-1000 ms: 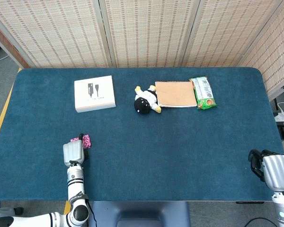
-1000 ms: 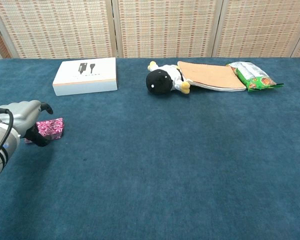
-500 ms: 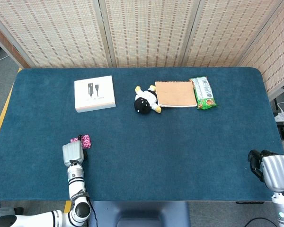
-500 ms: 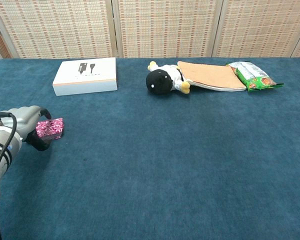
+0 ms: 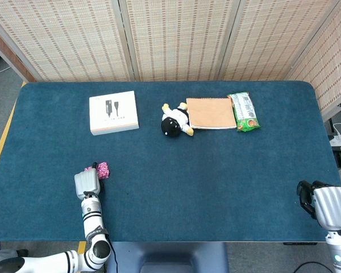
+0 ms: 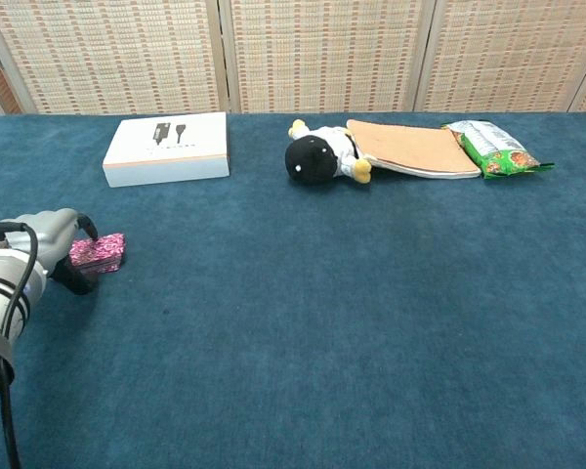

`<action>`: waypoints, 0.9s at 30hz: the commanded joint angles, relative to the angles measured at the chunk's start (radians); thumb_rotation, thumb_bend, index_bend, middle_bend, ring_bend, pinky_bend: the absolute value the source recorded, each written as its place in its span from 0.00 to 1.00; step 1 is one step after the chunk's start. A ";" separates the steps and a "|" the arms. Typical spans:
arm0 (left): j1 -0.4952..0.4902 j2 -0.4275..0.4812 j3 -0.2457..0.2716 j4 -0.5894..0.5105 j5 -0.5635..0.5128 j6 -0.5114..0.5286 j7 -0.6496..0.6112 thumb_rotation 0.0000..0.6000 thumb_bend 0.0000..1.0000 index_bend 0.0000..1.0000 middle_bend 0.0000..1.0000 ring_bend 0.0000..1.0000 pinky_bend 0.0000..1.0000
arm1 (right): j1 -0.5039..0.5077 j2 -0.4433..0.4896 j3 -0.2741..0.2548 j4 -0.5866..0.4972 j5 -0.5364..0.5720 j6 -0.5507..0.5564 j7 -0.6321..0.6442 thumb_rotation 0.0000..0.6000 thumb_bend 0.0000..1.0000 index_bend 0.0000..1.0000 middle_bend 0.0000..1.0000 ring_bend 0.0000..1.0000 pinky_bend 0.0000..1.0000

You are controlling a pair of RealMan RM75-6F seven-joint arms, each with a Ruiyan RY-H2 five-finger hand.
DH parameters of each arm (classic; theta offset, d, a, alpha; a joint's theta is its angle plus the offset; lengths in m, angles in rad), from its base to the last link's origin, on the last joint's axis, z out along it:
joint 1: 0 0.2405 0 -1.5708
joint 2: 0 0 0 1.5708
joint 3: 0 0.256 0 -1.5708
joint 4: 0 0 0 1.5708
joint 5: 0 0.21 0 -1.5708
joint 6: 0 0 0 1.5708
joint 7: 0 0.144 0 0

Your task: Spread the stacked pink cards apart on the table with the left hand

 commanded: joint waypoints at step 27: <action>-0.017 0.068 -0.012 -0.115 -0.069 -0.013 0.034 1.00 0.39 0.15 1.00 1.00 1.00 | 0.003 0.000 -0.007 0.001 -0.003 -0.011 -0.010 1.00 0.47 1.00 0.82 0.70 0.83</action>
